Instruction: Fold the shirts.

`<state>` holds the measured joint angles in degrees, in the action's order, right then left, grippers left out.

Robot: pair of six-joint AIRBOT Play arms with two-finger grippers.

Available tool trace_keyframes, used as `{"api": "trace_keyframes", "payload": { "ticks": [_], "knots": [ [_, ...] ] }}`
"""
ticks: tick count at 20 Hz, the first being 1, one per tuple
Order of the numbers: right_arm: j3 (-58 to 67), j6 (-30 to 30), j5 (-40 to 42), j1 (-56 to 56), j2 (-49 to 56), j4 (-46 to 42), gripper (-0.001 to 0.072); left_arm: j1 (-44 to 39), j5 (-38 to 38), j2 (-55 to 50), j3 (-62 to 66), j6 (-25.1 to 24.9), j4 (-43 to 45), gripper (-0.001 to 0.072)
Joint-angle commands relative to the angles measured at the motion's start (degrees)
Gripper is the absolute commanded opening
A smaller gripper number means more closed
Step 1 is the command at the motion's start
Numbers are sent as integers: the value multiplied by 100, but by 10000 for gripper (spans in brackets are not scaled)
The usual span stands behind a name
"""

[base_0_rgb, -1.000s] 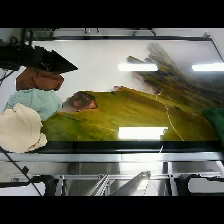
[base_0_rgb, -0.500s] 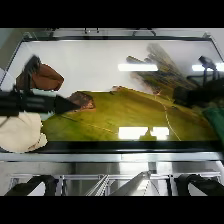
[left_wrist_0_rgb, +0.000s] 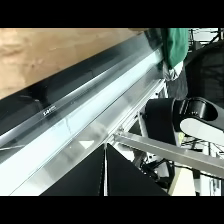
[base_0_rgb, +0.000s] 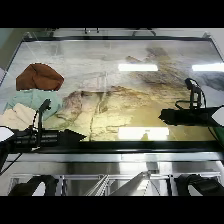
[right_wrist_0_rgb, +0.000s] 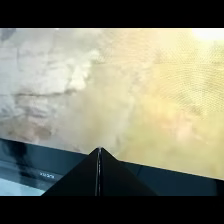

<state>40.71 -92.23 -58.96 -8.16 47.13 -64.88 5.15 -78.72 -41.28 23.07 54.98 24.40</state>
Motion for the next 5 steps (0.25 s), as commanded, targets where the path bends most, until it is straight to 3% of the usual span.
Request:
{"api": "trace_keyframes", "payload": {
  "ticks": [1,5],
  "knots": [
    [-57,42,20,-15,-33,63,19,-2,31,258,-105,-4,7,15],
    [-57,42,20,-15,-33,66,18,-2,46,487,-105,61,7,15]
  ]
}}
